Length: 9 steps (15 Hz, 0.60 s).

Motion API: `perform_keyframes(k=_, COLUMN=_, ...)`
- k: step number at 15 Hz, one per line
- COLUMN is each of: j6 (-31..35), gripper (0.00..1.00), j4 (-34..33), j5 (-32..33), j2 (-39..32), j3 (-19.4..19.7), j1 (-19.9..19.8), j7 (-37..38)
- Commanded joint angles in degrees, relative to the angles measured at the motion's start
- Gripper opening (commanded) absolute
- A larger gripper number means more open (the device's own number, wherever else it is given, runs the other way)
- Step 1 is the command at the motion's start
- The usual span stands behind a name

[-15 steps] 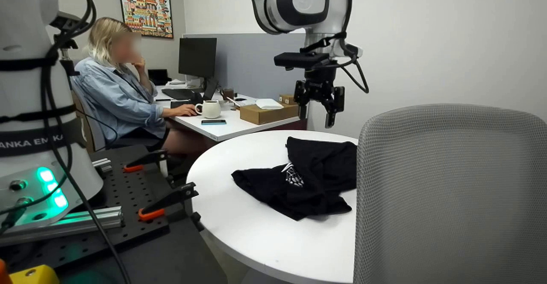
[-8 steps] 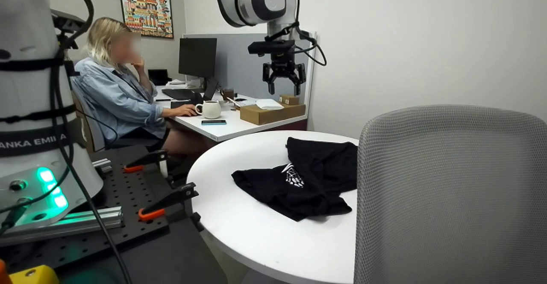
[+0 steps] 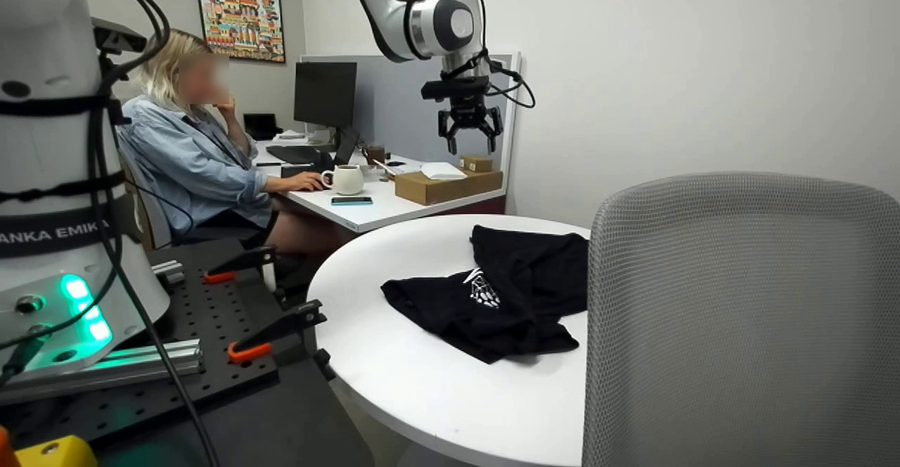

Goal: Fold the t-shirt

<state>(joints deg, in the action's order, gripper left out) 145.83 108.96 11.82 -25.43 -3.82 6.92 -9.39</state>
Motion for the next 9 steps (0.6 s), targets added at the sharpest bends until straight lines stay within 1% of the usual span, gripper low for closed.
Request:
perform_keyframes(k=1, j6=-4.2, gripper=1.0, j4=-12.4, j5=2.2, j2=-9.4, j3=1.0, j1=1.7, j7=0.6)
perform_keyframes(k=5, j6=-8.7, gripper=1.0, j4=-22.0, j5=2.8, j2=-17.4, j3=1.4, j1=3.1, j7=0.2)
perform_keyframes(k=9, j6=-13.3, gripper=1.0, j4=-32.0, j5=3.9, j2=-24.2, j3=1.6, j1=5.5, j7=0.0)
